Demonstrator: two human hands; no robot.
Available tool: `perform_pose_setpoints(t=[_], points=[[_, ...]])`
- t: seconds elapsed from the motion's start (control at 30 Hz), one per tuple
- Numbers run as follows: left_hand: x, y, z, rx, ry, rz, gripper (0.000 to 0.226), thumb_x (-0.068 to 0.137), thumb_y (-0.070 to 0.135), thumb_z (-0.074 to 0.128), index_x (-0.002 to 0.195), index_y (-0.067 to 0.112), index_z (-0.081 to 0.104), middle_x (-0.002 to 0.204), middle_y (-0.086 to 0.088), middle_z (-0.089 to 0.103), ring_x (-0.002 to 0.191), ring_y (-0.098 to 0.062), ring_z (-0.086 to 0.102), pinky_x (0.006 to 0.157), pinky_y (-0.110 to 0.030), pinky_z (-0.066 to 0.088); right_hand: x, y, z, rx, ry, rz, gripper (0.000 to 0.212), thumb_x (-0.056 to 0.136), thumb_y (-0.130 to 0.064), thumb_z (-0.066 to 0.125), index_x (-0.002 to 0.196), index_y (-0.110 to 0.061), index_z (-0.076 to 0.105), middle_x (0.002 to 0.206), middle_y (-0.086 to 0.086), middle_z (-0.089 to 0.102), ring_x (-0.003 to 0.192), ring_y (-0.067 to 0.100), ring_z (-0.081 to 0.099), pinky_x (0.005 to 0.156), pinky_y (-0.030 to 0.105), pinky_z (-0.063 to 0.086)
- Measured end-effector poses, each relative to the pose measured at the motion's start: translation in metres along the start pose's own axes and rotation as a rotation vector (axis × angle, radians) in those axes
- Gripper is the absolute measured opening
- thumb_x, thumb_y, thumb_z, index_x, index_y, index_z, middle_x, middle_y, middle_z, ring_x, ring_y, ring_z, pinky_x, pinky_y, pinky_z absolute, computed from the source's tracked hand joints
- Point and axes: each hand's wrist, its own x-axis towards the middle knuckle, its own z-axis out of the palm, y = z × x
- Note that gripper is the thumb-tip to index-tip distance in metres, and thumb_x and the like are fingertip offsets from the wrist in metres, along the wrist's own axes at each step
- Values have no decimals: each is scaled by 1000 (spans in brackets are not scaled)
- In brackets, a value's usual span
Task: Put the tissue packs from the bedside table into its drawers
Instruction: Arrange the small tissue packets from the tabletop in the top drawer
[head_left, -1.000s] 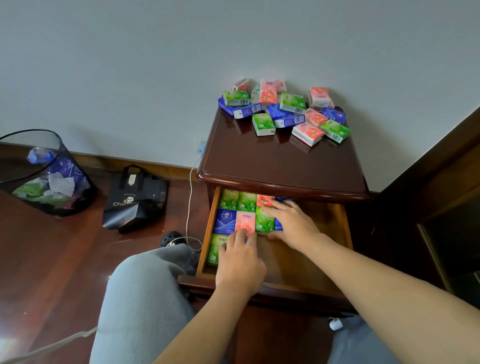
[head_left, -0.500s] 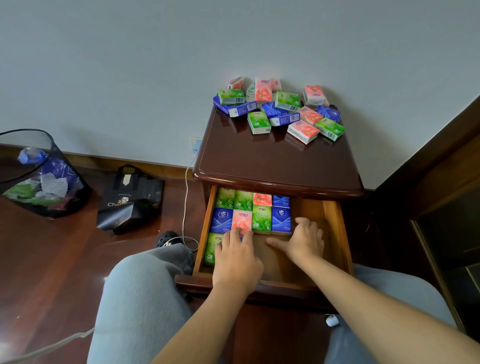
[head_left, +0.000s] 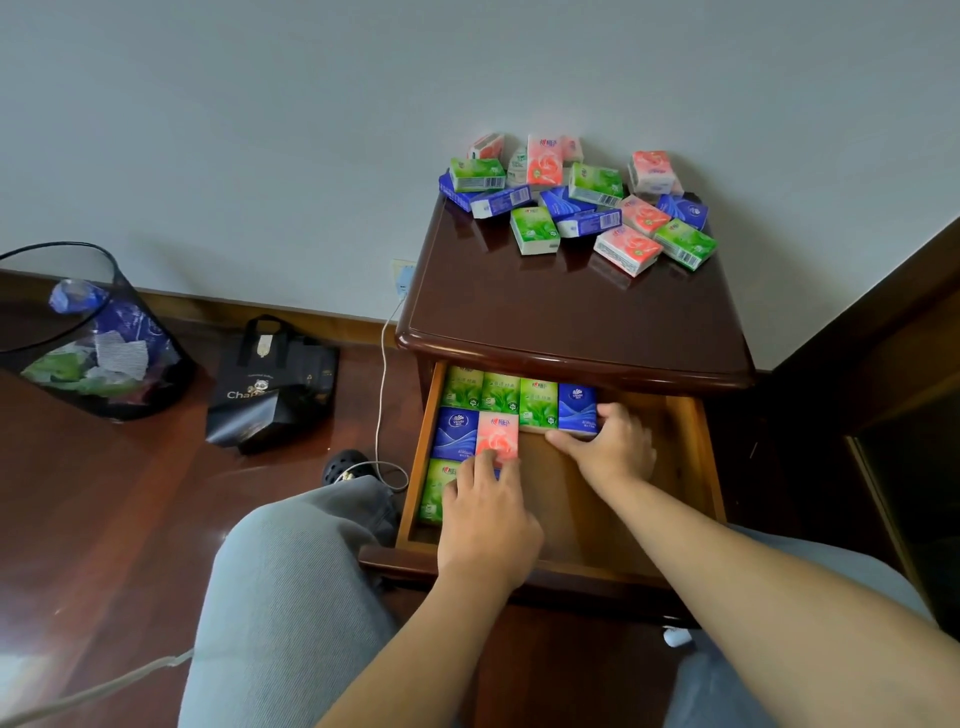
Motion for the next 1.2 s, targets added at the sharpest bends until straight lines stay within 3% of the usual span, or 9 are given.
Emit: perform_pose_setpoints(t=[0.33, 0.57, 0.63, 0.73, 0.83, 0.97, 1.03, 1.1, 1.2], points=[[2, 0, 2, -5, -9, -6, 62, 100, 34, 49, 157, 26, 27, 167, -4, 25, 153, -29, 24, 123, -50, 30, 11, -8, 0, -45, -5, 7, 79, 70, -70, 84, 127, -24, 55, 132, 4, 63, 126, 29, 57, 105, 47, 48], [1, 1, -1, 42, -34, -7, 65, 100, 40, 45, 160, 26, 24, 170, -6, 17, 153, -31, 22, 122, -52, 29, -2, -11, -21, -89, -124, 51, 110, 68, -72, 83, 153, -19, 37, 152, 10, 46, 143, 33, 43, 112, 48, 44], [2, 1, -1, 79, -55, -7, 68, 99, 43, 42, 162, 26, 19, 172, -6, 11, 154, -33, 19, 123, -53, 26, -11, -8, -31, -140, -133, 63, 107, 73, -76, 77, 153, -17, 38, 151, 10, 46, 142, 32, 45, 109, 46, 46], [4, 1, 0, 130, -75, -11, 71, 100, 46, 38, 164, 26, 13, 174, -5, 5, 157, -33, 12, 126, -55, 18, -21, 0, -51, -223, -173, 1, 79, 86, -79, 58, 139, -21, 52, 137, 2, 59, 129, 26, 57, 102, 43, 52], [4, 2, 0, 165, -60, -8, 72, 99, 47, 37, 164, 25, 15, 173, -5, 9, 157, -32, 10, 126, -53, 15, -21, -1, -79, -209, -250, -107, 52, 96, -74, 46, 109, -27, 65, 101, -11, 69, 94, 13, 68, 84, 39, 62], [8, 9, -15, 182, 57, 1, 66, 98, 43, 41, 160, 24, 25, 168, -5, 26, 153, -29, 22, 125, -47, 22, -3, -15, -121, 2, -111, -285, 46, 104, -63, 43, 85, -30, 70, 82, -15, 70, 80, 6, 68, 67, 29, 62], [18, 15, -32, 164, 179, 59, 59, 99, 39, 42, 156, 27, 32, 161, -1, 36, 148, -25, 30, 122, -42, 28, 13, -23, -136, 140, 13, -372, 36, 105, -54, 48, 91, -30, 70, 88, -14, 69, 84, 6, 66, 70, 28, 59], [33, 23, -52, 105, 282, 147, 54, 100, 36, 44, 153, 28, 37, 156, 3, 39, 143, -20, 35, 119, -38, 34, 29, -25, -142, 189, 109, -404, 21, 104, -45, 56, 109, -28, 67, 105, -9, 66, 94, 9, 64, 80, 31, 59], [62, 38, -78, 69, 357, 271, 53, 100, 31, 48, 151, 28, 40, 153, 4, 40, 142, -18, 36, 118, -36, 34, 49, -23, -134, 132, 102, -343, 38, 101, -40, 63, 136, -25, 56, 134, 0, 53, 122, 16, 54, 101, 36, 54]])
